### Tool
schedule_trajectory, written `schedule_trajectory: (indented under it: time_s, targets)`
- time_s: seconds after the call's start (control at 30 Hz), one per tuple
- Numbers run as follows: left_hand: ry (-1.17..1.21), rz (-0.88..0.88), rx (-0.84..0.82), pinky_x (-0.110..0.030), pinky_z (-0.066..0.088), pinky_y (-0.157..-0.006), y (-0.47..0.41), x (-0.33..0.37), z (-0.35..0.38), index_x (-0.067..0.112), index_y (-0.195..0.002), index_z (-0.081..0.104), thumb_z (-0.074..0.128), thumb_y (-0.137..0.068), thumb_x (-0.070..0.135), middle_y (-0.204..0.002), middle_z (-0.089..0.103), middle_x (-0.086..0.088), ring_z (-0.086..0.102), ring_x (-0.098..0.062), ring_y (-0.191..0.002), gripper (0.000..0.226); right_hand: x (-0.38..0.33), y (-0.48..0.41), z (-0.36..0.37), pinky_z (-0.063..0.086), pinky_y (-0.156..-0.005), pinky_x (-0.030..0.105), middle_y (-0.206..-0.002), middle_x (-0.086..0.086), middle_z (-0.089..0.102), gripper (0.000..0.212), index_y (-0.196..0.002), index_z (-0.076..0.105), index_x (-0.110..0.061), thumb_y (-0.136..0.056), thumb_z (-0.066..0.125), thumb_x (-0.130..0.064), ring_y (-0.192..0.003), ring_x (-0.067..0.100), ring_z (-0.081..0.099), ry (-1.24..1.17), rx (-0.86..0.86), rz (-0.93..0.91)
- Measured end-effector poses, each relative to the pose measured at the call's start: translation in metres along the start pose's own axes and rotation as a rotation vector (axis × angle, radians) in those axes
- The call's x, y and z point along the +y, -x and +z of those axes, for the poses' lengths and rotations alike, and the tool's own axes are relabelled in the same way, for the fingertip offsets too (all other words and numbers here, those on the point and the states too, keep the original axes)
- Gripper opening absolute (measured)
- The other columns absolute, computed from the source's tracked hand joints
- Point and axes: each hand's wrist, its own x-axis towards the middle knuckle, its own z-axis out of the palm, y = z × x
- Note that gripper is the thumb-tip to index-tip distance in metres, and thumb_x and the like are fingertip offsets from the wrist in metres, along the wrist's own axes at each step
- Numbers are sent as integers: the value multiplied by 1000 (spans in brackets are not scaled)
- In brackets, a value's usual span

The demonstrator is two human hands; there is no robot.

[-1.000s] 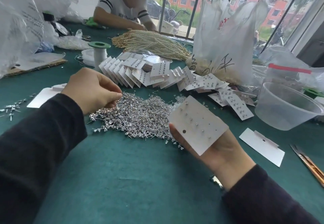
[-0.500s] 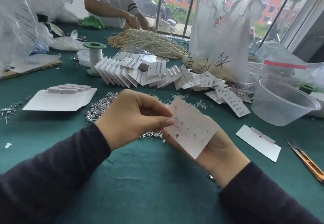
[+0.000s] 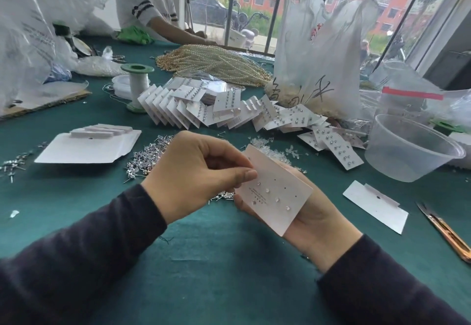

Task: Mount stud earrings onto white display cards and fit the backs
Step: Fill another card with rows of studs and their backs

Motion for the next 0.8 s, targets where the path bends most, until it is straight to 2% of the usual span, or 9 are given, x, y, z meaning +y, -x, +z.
schedule_trajectory:
  time_s: [0.17,0.27,0.33,0.43,0.5,0.63,0.7,0.8]
  targets:
    - [-12,-1,-2,-15,49,-51,0,-3,0,16,-67,74,74,-54,25,-63,72,2,63,-5,-52,16,2,-3,-2,52,-58,30,-67,8,61,16,-81,61,-9,-65,60,-12,-61,19,59,5,3,11]
    - [-34,4,48,-20,51,-51,0,-5,2,18,-66,72,75,-52,33,-64,72,0,62,-8,-54,21,3,-4,-1,53,-56,31,-67,10,61,23,-89,59,-6,-67,61,-11,-59,20,60,31,34,-1]
    - [-63,-1,101,-20,49,-48,-1,-6,4,19,-63,69,75,-49,39,-61,70,0,60,-8,-52,25,4,-5,0,54,-54,30,-65,10,61,22,-85,60,-5,-65,63,-11,-55,20,60,42,60,-32]
    - [-51,-7,109,-13,42,-43,0,-5,5,15,-58,69,76,-50,34,-54,68,2,56,-4,-44,22,7,-5,0,54,-56,32,-64,9,62,13,-75,64,-9,-65,67,-16,-54,19,59,99,78,-121]
    - [13,-63,99,-13,42,-41,0,-4,6,11,-60,71,76,-50,30,-51,67,0,56,-6,-41,22,9,-6,1,54,-59,34,-64,6,62,5,-68,66,-15,-69,68,-19,-56,18,59,203,113,-212]
    - [327,-330,41,-15,44,-40,-1,-9,6,6,-66,75,76,-45,24,-55,67,-7,57,-9,-43,27,11,-8,-3,50,-61,32,-65,0,62,15,-71,64,-17,-85,64,-14,-60,13,58,574,281,-467]
    - [446,-446,-7,-15,47,-41,-1,-10,6,1,-71,74,77,-44,24,-63,70,-12,58,-9,-45,35,11,-8,-4,51,-61,27,-66,-5,62,13,-73,62,-18,-85,63,-15,-61,8,58,802,355,-604]
    - [533,-567,-34,-17,50,-42,-1,-12,5,-4,-74,72,77,-46,25,-67,69,-14,60,-11,-45,41,15,-9,-6,46,-59,22,-68,-6,61,8,-74,61,-21,-83,61,-21,-64,8,57,1020,414,-718]
